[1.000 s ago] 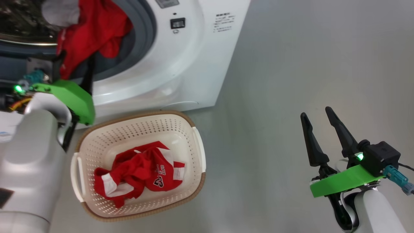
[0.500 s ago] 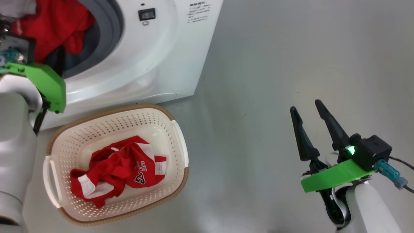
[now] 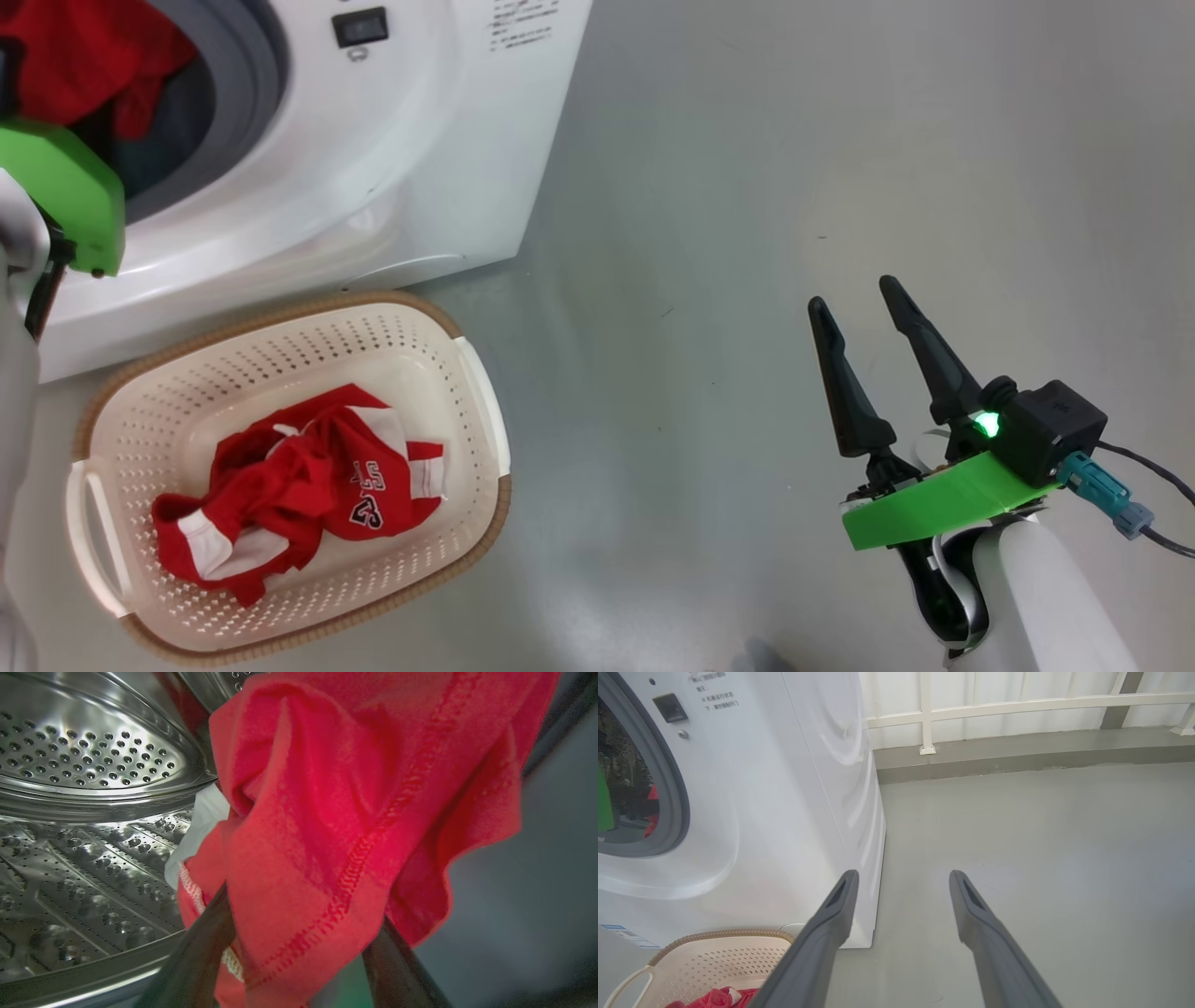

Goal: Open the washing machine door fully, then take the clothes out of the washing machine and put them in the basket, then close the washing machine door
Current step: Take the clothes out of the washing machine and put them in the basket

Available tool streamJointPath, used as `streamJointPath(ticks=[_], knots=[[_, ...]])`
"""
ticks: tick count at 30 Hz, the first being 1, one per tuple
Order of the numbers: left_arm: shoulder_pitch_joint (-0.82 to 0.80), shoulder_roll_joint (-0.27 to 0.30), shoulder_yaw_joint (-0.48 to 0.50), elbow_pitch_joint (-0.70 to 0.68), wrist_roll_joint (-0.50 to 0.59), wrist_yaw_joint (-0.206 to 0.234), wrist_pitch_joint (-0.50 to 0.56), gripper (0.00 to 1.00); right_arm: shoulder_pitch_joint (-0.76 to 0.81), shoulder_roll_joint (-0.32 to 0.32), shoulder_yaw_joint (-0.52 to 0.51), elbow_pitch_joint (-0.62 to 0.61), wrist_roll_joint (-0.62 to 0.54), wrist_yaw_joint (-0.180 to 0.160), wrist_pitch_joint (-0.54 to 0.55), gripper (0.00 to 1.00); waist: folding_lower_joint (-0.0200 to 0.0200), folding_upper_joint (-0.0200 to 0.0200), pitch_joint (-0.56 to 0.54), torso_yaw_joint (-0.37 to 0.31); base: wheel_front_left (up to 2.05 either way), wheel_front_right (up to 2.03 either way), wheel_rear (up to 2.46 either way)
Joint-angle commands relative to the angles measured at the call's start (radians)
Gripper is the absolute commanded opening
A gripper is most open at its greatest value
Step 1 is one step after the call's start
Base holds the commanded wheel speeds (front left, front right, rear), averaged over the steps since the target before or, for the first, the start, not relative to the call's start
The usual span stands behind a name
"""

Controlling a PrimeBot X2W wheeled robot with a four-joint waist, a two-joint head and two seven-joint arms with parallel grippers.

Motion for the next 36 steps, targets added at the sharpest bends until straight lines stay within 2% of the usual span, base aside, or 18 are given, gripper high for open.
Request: streamJointPath(ticks=[1,8,9,10,11,12,22,27,31,36], knots=[[-0.028,0.042,0.008,-0.01,-0.009,-0.003,-0.011,1.0,-0.007,0.0,0.024,-0.022,0.017,0.002,-0.005,1.0,0.0,0.0,0.001,-0.004,0.0,0.0,0.0],[-0.04,0.051,-0.007,0.005,-0.017,-0.003,-0.022,1.0,-0.01,0.007,0.04,-0.019,0.022,0.002,-0.005,1.0,0.0,0.0,0.0,-0.029,0.0,0.0,0.0],[-0.042,0.052,-0.007,0.006,-0.019,-0.003,-0.026,0.92,-0.01,0.007,0.041,-0.019,0.023,0.002,-0.005,1.0,0.0,0.0,0.0,-0.032,0.0,0.0,0.0],[-0.043,0.053,-0.007,0.007,-0.021,-0.003,-0.03,0.49,-0.011,0.008,0.04,-0.02,0.023,0.002,-0.005,1.0,0.0,0.0,-0.001,-0.035,0.0,0.0,0.0],[-0.043,0.053,-0.005,0.008,-0.025,-0.003,-0.035,0.18,-0.01,0.008,0.04,-0.02,0.024,0.002,-0.005,1.0,0.0,0.0,-0.002,-0.037,0.0,0.0,0.0],[-0.043,0.054,-0.005,0.009,-0.028,-0.003,-0.039,0.0,-0.009,0.009,0.04,-0.02,0.024,0.002,-0.005,1.0,0.0,0.0,-0.002,-0.039,0.0,0.0,0.0],[-0.04,0.042,0.024,0.014,-0.074,0.011,-0.083,0.0,-0.004,0.011,0.029,-0.02,0.021,0.002,-0.005,1.0,0.0,0.0,-0.014,-0.033,0.0,0.0,0.0],[-0.013,0.021,0.093,-0.006,-0.148,0.021,-0.098,0.0,-0.003,0.006,0.024,-0.019,0.017,0.002,-0.005,1.0,0.0,0.0,-0.034,-0.014,0.0,0.0,0.0],[0.037,0.014,0.159,-0.098,-0.196,0.033,-0.1,0.0,0.004,-0.003,0.015,-0.022,0.016,0.002,-0.005,1.0,0.0,0.0,-0.054,0.005,0.0,0.0,0.0],[0.14,0.012,0.234,-0.241,-0.206,0.051,-0.101,0.0,0.012,-0.014,0.009,-0.026,0.014,0.002,-0.005,1.0,0.0,0.0,-0.077,0.028,0.0,0.0,0.0]])
